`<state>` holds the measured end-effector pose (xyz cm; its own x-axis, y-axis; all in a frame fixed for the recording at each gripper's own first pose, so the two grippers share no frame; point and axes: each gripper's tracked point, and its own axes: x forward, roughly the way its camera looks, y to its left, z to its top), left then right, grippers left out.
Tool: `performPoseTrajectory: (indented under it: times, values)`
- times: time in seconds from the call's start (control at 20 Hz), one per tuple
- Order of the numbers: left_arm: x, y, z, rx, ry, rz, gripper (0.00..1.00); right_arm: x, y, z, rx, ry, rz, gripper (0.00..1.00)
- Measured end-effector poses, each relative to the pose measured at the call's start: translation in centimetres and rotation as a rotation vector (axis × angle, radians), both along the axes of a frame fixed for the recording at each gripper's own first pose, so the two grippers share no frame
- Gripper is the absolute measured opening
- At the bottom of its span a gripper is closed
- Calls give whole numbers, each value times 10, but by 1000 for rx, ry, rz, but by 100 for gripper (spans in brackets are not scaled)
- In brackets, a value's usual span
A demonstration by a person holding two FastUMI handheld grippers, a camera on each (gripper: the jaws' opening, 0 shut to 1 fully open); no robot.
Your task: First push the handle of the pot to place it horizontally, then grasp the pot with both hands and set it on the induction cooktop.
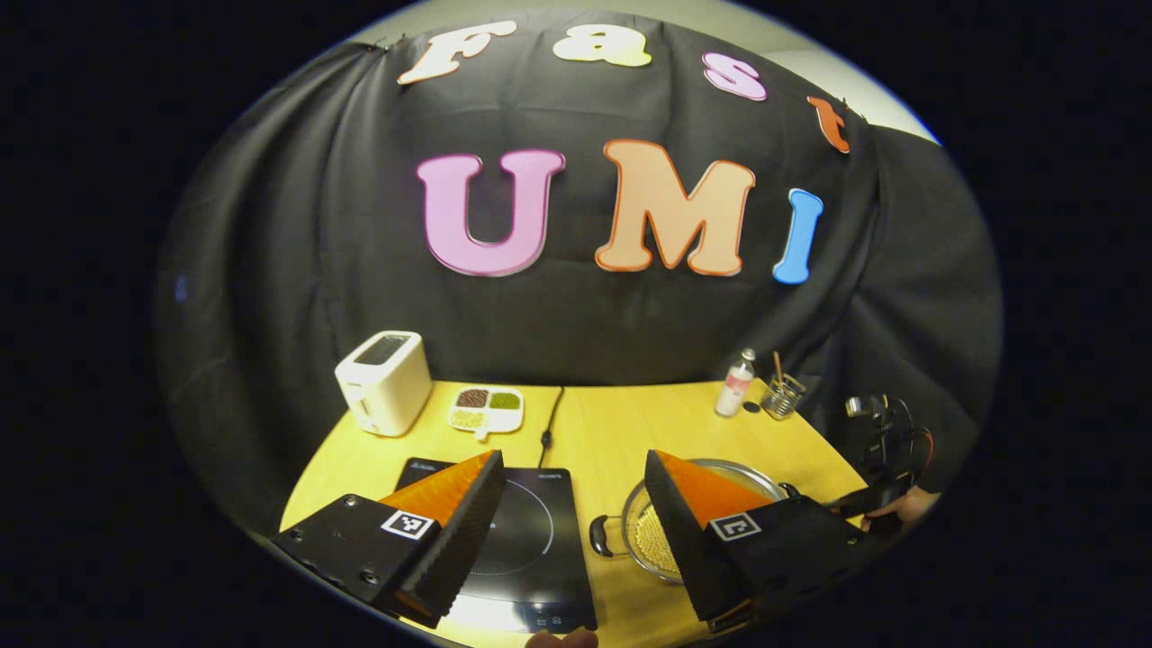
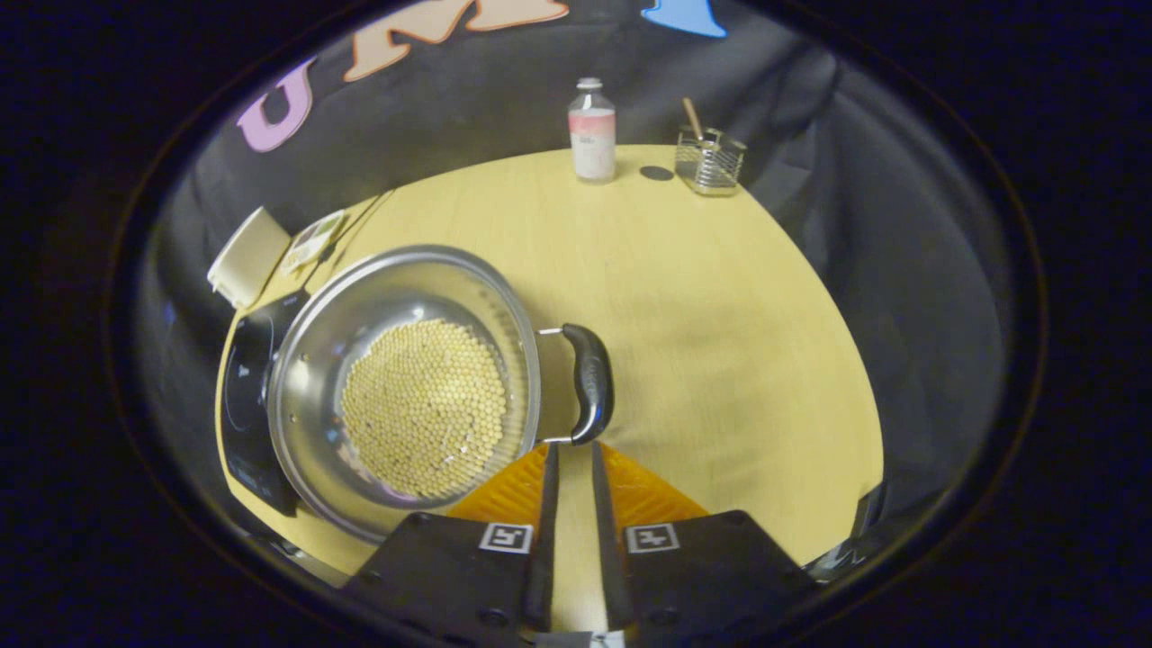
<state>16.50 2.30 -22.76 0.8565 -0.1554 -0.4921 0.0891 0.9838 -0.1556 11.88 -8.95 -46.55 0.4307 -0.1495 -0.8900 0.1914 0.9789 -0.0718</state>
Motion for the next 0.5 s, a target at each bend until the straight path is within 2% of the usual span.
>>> performPoseTrajectory:
  times: [0.1, 0.15, 0.2, 0.35, 0.5]
  values:
    - [2, -7, -22, -51, 60, -52, 96, 2, -5, 10, -27, -9, -37, 44]
    - [-1, -10, -35, -72, 95, -80, 96, 3, -2, 16, -28, -20, -48, 61]
    - [0, -14, -44, -85, 116, -103, 96, 7, -1, 20, -28, -32, -52, 67]
    - [0, -20, -72, -84, 192, -160, 96, 10, 6, 20, -19, -27, -57, 71]
    - [-2, -25, -94, -73, 274, -196, 96, 15, 9, 13, -7, -22, -36, 71]
